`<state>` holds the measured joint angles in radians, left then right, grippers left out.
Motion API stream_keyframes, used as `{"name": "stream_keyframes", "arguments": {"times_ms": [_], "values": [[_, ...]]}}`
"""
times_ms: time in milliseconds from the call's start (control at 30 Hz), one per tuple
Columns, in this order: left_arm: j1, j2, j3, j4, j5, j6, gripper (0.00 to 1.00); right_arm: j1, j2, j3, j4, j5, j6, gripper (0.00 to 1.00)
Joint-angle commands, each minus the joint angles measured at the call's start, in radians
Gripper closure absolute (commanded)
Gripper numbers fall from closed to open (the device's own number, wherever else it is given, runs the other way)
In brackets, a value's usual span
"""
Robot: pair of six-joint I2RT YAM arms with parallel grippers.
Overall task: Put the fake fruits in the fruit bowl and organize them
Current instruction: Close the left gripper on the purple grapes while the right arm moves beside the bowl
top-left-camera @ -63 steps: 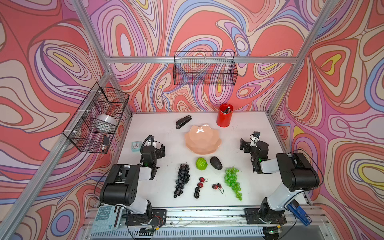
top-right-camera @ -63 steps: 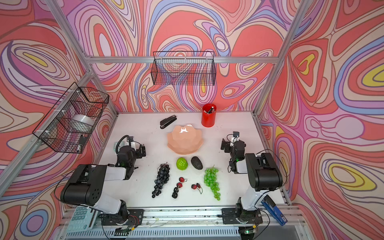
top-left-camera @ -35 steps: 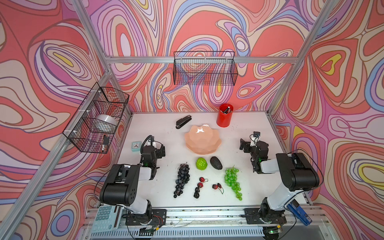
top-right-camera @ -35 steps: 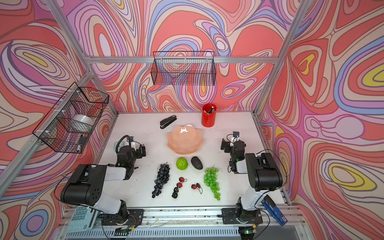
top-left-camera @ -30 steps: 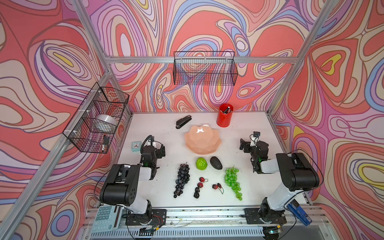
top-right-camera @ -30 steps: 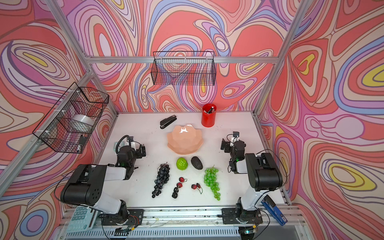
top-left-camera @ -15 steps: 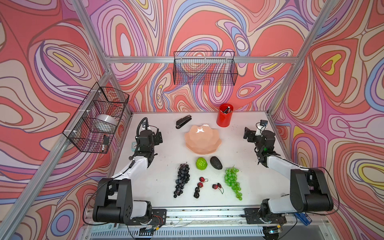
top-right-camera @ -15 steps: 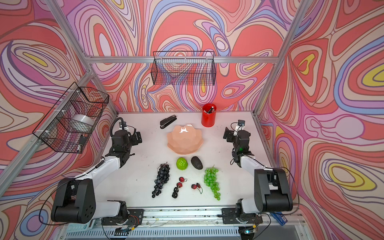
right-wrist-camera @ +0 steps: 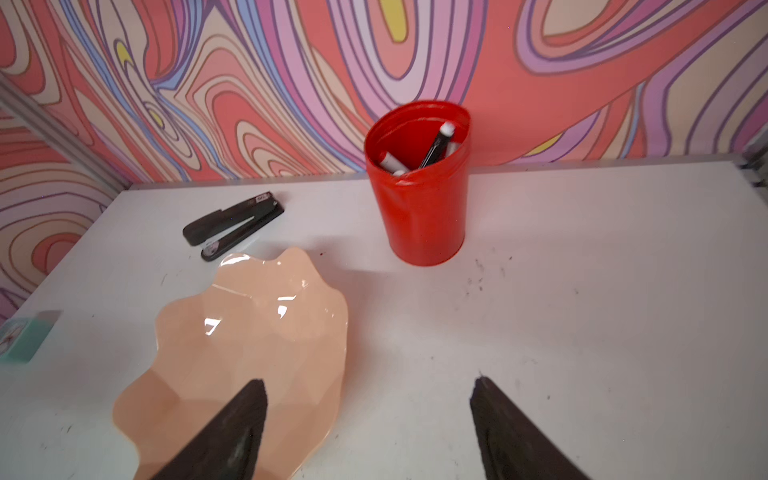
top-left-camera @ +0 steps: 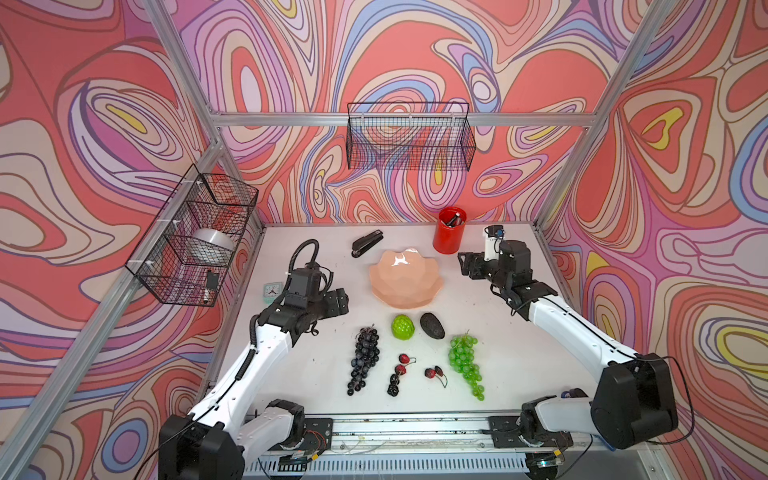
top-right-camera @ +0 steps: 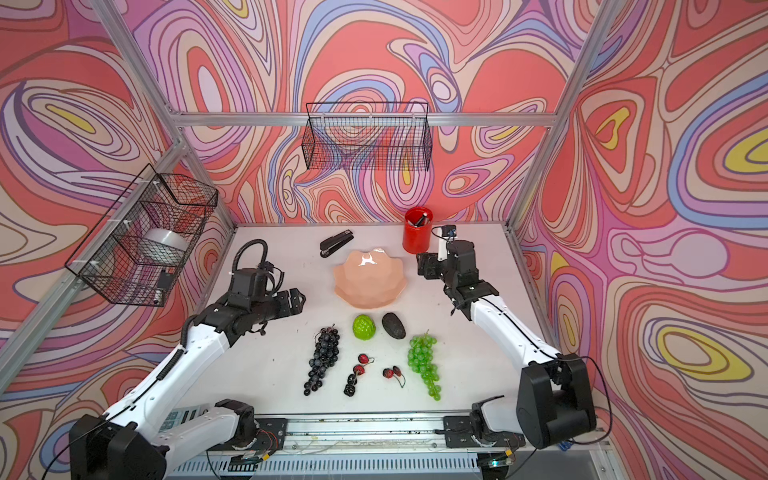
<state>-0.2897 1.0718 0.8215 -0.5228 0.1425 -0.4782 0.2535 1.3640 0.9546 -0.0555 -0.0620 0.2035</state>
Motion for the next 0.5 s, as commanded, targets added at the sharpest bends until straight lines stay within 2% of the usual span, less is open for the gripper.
{"name": "stream_keyframes", "arguments": {"times_ms": [0,133,200,467], "values": [[-0.032,-0.021,-0.063,-0.108,0.13,-0.063,0.2,0.023,0.049,0.041,-0.059,-0.021,0.03,0.22],[-0.036,0.002,-0.11,-0.06,0.23,-0.049,0.31,0.038,0.126,0.095,-0.047,-0.057,0.036,0.25],[-0.039,0.029,-0.13,-0.018,0.27,-0.051,0.32,0.043,0.164,0.131,-0.045,-0.068,0.033,0.26],[-0.039,0.15,-0.156,0.107,0.277,-0.072,0.35,0.047,0.305,0.233,-0.027,-0.14,0.021,0.26]]}}
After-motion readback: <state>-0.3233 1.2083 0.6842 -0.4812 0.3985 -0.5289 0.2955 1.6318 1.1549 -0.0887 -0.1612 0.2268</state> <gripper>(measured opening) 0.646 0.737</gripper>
